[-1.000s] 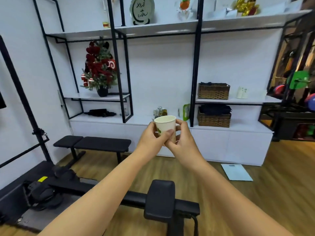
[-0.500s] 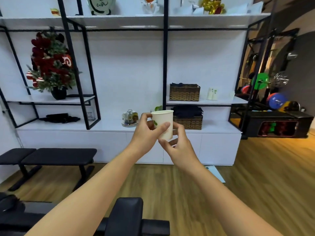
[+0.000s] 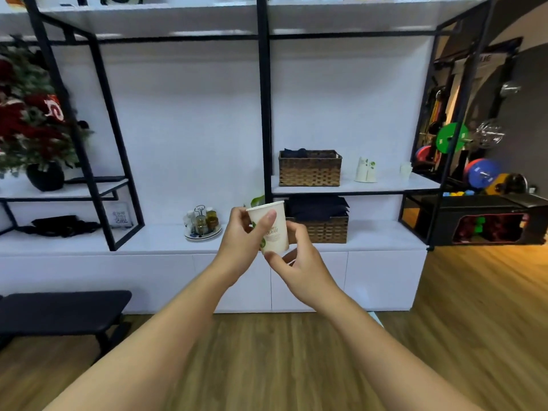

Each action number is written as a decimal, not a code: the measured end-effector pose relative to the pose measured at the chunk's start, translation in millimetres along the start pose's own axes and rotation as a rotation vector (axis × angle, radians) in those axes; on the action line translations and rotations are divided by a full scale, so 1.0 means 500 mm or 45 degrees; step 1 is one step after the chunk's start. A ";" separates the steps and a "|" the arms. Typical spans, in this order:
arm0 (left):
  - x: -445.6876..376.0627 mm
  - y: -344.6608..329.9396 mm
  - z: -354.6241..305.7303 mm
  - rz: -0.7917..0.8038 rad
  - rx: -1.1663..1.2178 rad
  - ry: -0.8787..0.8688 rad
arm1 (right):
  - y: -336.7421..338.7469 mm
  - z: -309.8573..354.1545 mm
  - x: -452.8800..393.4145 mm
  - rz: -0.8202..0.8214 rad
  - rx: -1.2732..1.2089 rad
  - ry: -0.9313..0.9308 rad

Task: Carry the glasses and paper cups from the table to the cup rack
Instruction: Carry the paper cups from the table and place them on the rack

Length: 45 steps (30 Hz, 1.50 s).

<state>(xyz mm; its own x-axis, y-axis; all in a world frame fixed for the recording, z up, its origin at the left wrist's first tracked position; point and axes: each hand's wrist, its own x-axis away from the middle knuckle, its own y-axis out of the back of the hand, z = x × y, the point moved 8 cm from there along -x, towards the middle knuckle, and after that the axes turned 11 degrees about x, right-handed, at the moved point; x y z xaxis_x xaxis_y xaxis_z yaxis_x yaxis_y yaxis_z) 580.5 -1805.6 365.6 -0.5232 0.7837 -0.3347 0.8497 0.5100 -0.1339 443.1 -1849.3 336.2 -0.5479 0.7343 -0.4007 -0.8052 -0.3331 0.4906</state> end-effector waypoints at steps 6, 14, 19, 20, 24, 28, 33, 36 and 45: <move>-0.174 -0.058 0.078 -0.063 -0.009 -0.022 | 0.022 -0.113 -0.181 0.030 -0.018 0.033; -0.415 -0.139 0.181 -0.173 0.004 -0.074 | 0.049 -0.276 -0.445 0.137 0.028 0.108; -0.550 -0.185 0.225 -0.270 -0.032 -0.079 | 0.079 -0.355 -0.599 0.246 0.064 0.159; -0.575 -0.194 0.233 -0.280 -0.042 -0.088 | 0.085 -0.368 -0.632 0.248 0.060 0.172; -0.651 -0.199 0.265 -0.357 -0.090 -0.137 | 0.073 -0.411 -0.732 0.278 -0.009 0.175; -0.730 -0.137 0.296 -0.497 -0.107 -0.179 | 0.016 -0.435 -0.818 0.299 -0.061 0.202; -0.832 -0.037 0.356 -0.587 -0.142 -0.180 | -0.085 -0.460 -0.934 0.332 -0.036 0.237; -0.915 0.023 0.379 -0.592 -0.241 -0.210 | -0.152 -0.465 -1.025 0.349 -0.055 0.236; -1.210 0.244 0.351 -0.370 -0.896 -0.564 | -0.378 -0.448 -1.337 0.235 -0.081 0.175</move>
<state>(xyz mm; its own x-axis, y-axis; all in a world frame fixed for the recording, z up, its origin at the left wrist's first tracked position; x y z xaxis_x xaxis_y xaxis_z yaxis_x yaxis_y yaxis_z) 1012.1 -2279.7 387.9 -0.5144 0.4540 -0.7275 0.3730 0.8824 0.2869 910.8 -2409.7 338.3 -0.7091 0.5716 -0.4129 -0.6991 -0.4938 0.5171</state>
